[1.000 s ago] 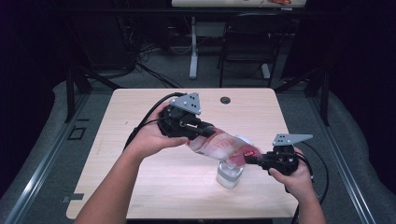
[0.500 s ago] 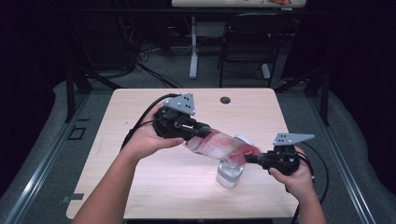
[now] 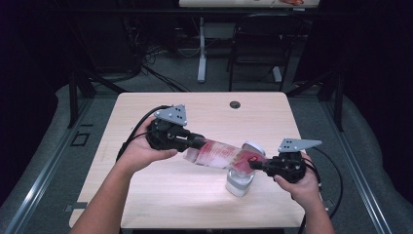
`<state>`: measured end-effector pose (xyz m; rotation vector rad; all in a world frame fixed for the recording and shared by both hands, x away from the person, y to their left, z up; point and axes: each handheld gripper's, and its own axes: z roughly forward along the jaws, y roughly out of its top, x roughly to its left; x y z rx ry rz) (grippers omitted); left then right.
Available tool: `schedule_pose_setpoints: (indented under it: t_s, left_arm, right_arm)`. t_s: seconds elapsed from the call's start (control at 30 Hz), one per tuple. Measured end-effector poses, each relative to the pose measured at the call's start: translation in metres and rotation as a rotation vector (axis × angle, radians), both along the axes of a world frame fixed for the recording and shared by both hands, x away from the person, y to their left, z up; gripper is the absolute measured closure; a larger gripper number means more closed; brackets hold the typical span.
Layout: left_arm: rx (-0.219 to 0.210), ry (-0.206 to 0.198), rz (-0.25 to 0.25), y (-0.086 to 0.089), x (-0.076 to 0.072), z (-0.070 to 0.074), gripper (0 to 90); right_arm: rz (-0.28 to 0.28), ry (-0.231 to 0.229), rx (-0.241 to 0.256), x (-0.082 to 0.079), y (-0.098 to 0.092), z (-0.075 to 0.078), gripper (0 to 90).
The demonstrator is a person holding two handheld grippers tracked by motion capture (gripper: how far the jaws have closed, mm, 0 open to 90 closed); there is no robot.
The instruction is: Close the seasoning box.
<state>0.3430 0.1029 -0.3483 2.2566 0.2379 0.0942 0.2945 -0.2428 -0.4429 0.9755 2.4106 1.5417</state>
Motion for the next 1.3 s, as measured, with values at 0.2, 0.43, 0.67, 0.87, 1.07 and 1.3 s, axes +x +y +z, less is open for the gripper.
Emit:
schedule_pose_setpoints:
  t_s: [0.2, 0.43, 0.67, 0.87, 1.07, 1.3]
  left_arm:
    - [-0.010, 0.014, 0.012, 0.005, 0.000, -0.005, 79.6]
    - [-0.012, 0.026, 0.024, 0.010, 0.001, -0.012, 79.5]
    - [-0.027, 0.045, 0.035, 0.017, 0.001, -0.022, 79.5]
    - [-0.029, 0.049, 0.035, 0.019, 0.002, -0.025, 79.8]
    - [-0.034, 0.046, 0.037, 0.020, 0.001, -0.027, 79.9]
    - [-0.053, 0.054, 0.045, 0.025, -0.001, -0.035, 79.8]
  right_arm:
    - [-0.011, -0.017, 0.017, 0.000, 0.001, 0.001, 89.2]
    - [-0.023, -0.018, 0.039, 0.000, 0.004, 0.001, 88.9]
    - [-0.019, -0.027, 0.040, 0.001, 0.008, 0.001, 88.2]
    - [-0.019, -0.026, 0.053, 0.002, 0.007, 0.000, 87.3]
    - [-0.013, -0.029, 0.060, 0.002, 0.006, -0.001, 84.6]
    - [-0.001, -0.037, 0.060, 0.001, 0.004, -0.005, 81.5]
